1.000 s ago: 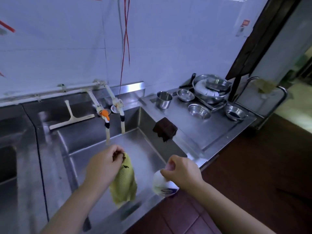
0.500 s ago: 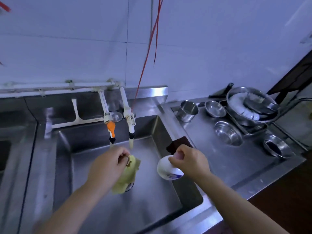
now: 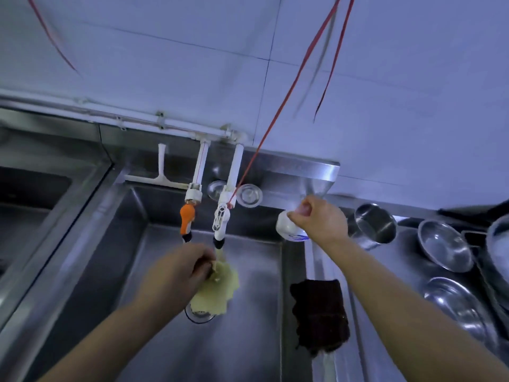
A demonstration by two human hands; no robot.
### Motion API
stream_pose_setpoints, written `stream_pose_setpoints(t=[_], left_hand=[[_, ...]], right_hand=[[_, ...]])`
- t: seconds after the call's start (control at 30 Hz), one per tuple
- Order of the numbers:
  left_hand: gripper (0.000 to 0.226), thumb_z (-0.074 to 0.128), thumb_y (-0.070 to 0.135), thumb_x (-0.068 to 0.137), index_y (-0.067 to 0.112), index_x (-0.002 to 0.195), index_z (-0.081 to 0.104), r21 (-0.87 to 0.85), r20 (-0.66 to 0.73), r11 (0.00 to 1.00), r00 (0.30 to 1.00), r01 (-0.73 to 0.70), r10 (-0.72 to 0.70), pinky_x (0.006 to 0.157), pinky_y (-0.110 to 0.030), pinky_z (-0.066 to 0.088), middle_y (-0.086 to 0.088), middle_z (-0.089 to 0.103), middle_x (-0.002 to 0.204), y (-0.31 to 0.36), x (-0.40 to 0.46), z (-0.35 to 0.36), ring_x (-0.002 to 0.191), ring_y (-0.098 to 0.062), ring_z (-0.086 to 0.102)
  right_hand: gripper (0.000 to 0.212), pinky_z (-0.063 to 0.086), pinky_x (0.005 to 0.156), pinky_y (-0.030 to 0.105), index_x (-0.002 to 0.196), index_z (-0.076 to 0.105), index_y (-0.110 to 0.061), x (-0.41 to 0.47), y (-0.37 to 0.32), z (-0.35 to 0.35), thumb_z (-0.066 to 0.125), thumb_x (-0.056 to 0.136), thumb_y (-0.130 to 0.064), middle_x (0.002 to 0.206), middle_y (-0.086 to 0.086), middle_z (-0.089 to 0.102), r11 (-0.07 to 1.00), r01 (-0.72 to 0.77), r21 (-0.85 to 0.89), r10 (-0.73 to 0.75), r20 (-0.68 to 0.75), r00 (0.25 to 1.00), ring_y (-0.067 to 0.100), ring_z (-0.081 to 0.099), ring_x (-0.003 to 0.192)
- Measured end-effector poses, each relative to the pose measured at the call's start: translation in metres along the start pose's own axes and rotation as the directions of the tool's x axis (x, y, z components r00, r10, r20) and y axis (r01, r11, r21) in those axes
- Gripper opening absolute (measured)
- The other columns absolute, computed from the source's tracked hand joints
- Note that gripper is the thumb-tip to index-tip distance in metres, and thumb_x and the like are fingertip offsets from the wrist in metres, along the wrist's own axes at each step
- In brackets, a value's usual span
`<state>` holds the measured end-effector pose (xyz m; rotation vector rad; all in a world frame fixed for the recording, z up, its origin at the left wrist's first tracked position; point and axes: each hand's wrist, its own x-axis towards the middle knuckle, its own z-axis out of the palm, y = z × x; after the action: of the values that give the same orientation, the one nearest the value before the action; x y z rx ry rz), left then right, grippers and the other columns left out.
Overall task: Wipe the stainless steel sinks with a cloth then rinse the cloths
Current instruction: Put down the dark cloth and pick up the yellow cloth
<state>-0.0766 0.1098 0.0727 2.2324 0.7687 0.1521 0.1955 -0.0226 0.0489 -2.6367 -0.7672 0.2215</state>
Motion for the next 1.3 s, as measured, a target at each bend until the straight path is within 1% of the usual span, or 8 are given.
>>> stream_pose_setpoints(t=[0.23, 0.57, 0.77, 0.83, 0.93, 1.1, 1.23, 1.3], left_hand=[[0.027, 0.062, 0.014, 0.084, 0.039, 0.078, 0.054, 0.053, -0.042, 0.998, 0.999, 0.034, -0.032, 0.06, -0.015, 0.039, 0.019, 0.058, 0.075, 0.009, 0.009, 0.012, 0.073, 0.001, 0.053], [0.03, 0.061, 0.013, 0.085, 0.041, 0.078, 0.055, 0.053, -0.085, 0.996, 0.994, 0.071, -0.066, 0.061, -0.015, 0.042, 0.024, 0.058, 0.076, 0.011, 0.012, 0.018, 0.078, 0.003, 0.054], [0.029, 0.061, 0.014, 0.086, 0.042, 0.082, 0.055, 0.062, -0.091, 0.995, 0.994, 0.073, -0.067, 0.063, -0.02, 0.044, 0.02, 0.059, 0.079, 0.011, 0.007, 0.023, 0.075, -0.001, 0.055], [0.029, 0.061, 0.014, 0.085, 0.041, 0.082, 0.055, 0.063, -0.095, 0.996, 0.994, 0.066, -0.06, 0.064, -0.02, 0.044, 0.02, 0.059, 0.079, 0.013, 0.003, 0.023, 0.075, 0.0, 0.055], [0.03, 0.061, 0.014, 0.085, 0.043, 0.081, 0.054, 0.067, -0.106, 0.997, 0.993, 0.05, -0.042, 0.065, -0.023, 0.046, 0.02, 0.06, 0.078, 0.017, -0.005, 0.02, 0.075, -0.001, 0.056], [0.032, 0.063, 0.01, 0.083, 0.042, 0.08, 0.057, 0.064, -0.126, 0.997, 0.991, -0.041, 0.048, 0.064, -0.021, 0.048, 0.021, 0.06, 0.076, 0.023, -0.021, 0.004, 0.074, 0.002, 0.057], [0.036, 0.067, 0.002, 0.078, 0.037, 0.077, 0.059, 0.041, -0.125, 0.982, 0.974, -0.186, 0.19, 0.063, -0.009, 0.042, 0.023, 0.061, 0.081, 0.028, -0.043, -0.017, 0.076, 0.006, 0.056], [0.034, 0.065, 0.002, 0.08, 0.035, 0.083, 0.058, 0.035, -0.123, 0.963, 0.956, -0.265, 0.268, 0.064, -0.008, 0.041, 0.026, 0.059, 0.09, 0.028, -0.056, -0.03, 0.077, 0.007, 0.055]], right_hand=[[0.023, 0.034, 0.059, 0.024, 0.082, 0.05, -0.03, 0.08, 0.0, 0.004, 0.063, 0.078, -0.049, 0.081, -0.006, 0.061, 0.993, 0.115, -0.037, -0.114, 0.021, 0.993, 0.014, 0.053, 0.071], [0.029, 0.035, 0.054, 0.022, 0.069, 0.047, -0.031, 0.129, 0.0, 0.017, 0.059, 0.079, -0.055, 0.076, -0.011, 0.06, 0.986, 0.152, -0.07, -0.153, -0.007, 0.988, 0.007, 0.051, 0.064], [0.03, 0.045, 0.063, 0.028, 0.085, 0.06, -0.023, 0.134, 0.005, 0.014, 0.046, 0.088, -0.049, 0.087, 0.0, 0.067, 0.983, 0.138, -0.126, -0.137, 0.016, 0.99, 0.018, 0.059, 0.073], [0.032, 0.046, 0.068, 0.031, 0.106, 0.057, -0.02, 0.125, 0.008, 0.011, 0.042, 0.091, -0.044, 0.102, 0.006, 0.067, 0.981, 0.148, -0.123, -0.149, -0.002, 0.989, 0.024, 0.061, 0.085], [0.05, 0.043, 0.072, 0.032, 0.135, 0.035, -0.02, 0.09, 0.014, 0.007, 0.042, 0.095, -0.048, 0.128, 0.006, 0.055, 0.99, 0.135, -0.029, -0.138, -0.109, 0.985, 0.029, 0.06, 0.102], [0.031, 0.046, 0.072, 0.033, 0.124, 0.051, -0.024, 0.005, 0.015, 0.018, 0.051, 0.093, -0.028, 0.106, 0.001, 0.065, 0.972, 0.169, 0.162, -0.14, -0.172, 0.975, 0.028, 0.063, 0.088], [0.022, 0.041, 0.072, 0.025, 0.112, 0.063, -0.023, -0.057, -0.002, 0.04, 0.051, 0.093, -0.026, 0.1, -0.003, 0.067, 0.965, 0.195, 0.174, -0.197, -0.006, 0.98, 0.017, 0.06, 0.088], [0.018, 0.041, 0.069, 0.026, 0.104, 0.063, -0.023, -0.085, -0.012, 0.051, 0.049, 0.095, -0.028, 0.093, -0.005, 0.064, 0.965, 0.116, 0.234, -0.146, 0.117, 0.982, 0.014, 0.057, 0.082]])
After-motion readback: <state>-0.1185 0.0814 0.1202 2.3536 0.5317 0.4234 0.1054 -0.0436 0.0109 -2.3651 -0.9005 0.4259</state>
